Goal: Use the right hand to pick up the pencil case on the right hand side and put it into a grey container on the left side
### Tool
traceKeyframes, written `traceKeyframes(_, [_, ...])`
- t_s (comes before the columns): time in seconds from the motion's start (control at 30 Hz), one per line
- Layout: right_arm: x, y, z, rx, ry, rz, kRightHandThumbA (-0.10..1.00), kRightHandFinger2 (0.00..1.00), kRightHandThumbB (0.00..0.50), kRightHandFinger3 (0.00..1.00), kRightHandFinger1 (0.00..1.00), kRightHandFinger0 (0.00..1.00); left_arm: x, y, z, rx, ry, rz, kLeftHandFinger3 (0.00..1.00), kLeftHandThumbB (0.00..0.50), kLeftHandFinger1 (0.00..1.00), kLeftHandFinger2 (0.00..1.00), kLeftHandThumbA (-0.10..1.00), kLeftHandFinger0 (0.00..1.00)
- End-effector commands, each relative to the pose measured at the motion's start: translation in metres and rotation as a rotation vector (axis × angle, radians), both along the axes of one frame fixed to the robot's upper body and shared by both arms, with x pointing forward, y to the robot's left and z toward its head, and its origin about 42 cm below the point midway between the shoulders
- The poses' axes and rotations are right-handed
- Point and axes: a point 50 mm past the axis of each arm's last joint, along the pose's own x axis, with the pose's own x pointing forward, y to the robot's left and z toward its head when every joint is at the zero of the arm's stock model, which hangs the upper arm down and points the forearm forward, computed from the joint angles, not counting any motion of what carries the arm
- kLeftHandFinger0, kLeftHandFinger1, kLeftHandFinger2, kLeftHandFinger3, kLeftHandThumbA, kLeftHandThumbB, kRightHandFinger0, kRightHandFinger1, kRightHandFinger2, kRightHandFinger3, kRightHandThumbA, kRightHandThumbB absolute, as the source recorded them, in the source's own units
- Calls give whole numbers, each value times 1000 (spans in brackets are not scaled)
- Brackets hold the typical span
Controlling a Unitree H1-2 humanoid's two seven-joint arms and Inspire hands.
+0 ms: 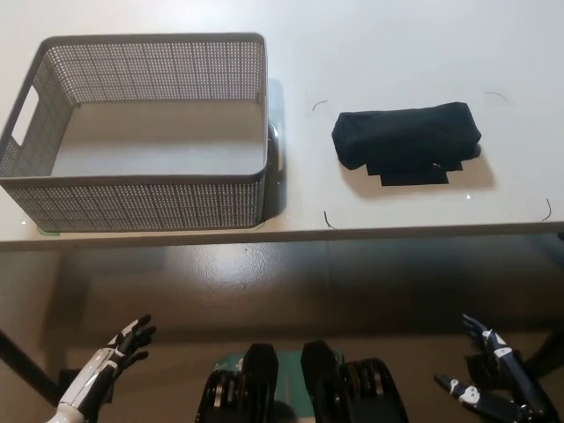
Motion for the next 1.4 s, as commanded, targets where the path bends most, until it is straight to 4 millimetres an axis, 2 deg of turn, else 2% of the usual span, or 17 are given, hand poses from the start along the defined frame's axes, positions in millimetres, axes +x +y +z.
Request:
traceKeyframes(0.0, [-6, -3, 72, -228, -241, 30, 835, 1000, 408, 1000, 1000, 1000, 7, 8, 16, 35, -95, -38, 1000, 274, 1000, 1000, 1000, 1000])
traceKeyframes(0.1, [-18, -3, 107, -274, -308, 18, 864, 1000, 407, 1000, 1000, 1000, 8, 7, 16, 26, -93, -38, 1000, 292, 1000, 1000, 1000, 1000])
traceKeyframes(0.2, [-27, -4, 129, -300, -349, 5, 855, 1000, 403, 1000, 1000, 1000, 9, 7, 17, 19, -99, -43, 1000, 293, 1000, 1000, 1000, 1000])
traceKeyframes(0.37, [-33, -7, 157, -333, -425, -1, 862, 1000, 392, 1000, 1000, 1000, 8, 8, 16, 24, -93, -39, 1000, 300, 1000, 1000, 1000, 1000])
traceKeyframes(0.57, [-29, -11, 181, -346, -474, -19, 861, 1000, 418, 1000, 1000, 1000, 8, 8, 17, 36, -93, -40, 1000, 304, 1000, 1000, 1000, 1000])
traceKeyframes(0.7, [-12, -17, 199, -372, -529, -22, 871, 1000, 436, 1000, 1000, 1000, 6, 9, 16, 36, -91, -36, 1000, 300, 1000, 1000, 1000, 1000])
traceKeyframes(0.73, [-2, -19, 207, -379, -557, -21, 844, 1000, 450, 1000, 1000, 1000, 5, 9, 14, 32, -82, -36, 1000, 304, 1000, 1000, 1000, 1000])
traceKeyframes(0.87, [21, -20, 225, -439, -593, -35, 853, 1000, 493, 1000, 1000, 1000, 0, 9, 11, 29, -77, -42, 1000, 288, 1000, 1000, 1000, 1000])
traceKeyframes(0.93, [41, -17, 237, -477, -618, -40, 719, 1000, 474, 1000, 1000, 1000, -4, 8, 11, 32, -78, -50, 1000, 294, 1000, 1000, 1000, 1000])
traceKeyframes(0.97, [47, -16, 240, -481, -620, -37, 690, 1000, 477, 1000, 1000, 1000, -6, 8, 10, 34, -75, -49, 1000, 295, 1000, 1000, 1000, 1000])
traceKeyframes(1.03, [62, -12, 253, -571, -644, -28, 684, 1000, 472, 1000, 1000, 1000, -9, 9, 7, 31, -67, -48, 1000, 309, 1000, 1000, 1000, 1000])
traceKeyframes(1.1, [78, -5, 265, -631, -639, -19, 674, 1000, 486, 1000, 1000, 1000, -12, 10, 4, 31, -61, -44, 1000, 295, 1000, 1000, 1000, 1000])
traceKeyframes(1.2, [103, 5, 281, -734, -628, 9, 734, 1000, 500, 1000, 1000, 1000, -14, 9, 0, 18, -52, -43, 1000, 287, 1000, 1000, 1000, 1000])
traceKeyframes(1.37, [149, 24, 298, -964, -624, 78, 854, 1000, 500, 1000, 1000, 1000, -20, 11, -5, 26, -41, -49, 1000, 317, 1000, 1000, 1000, 1000])
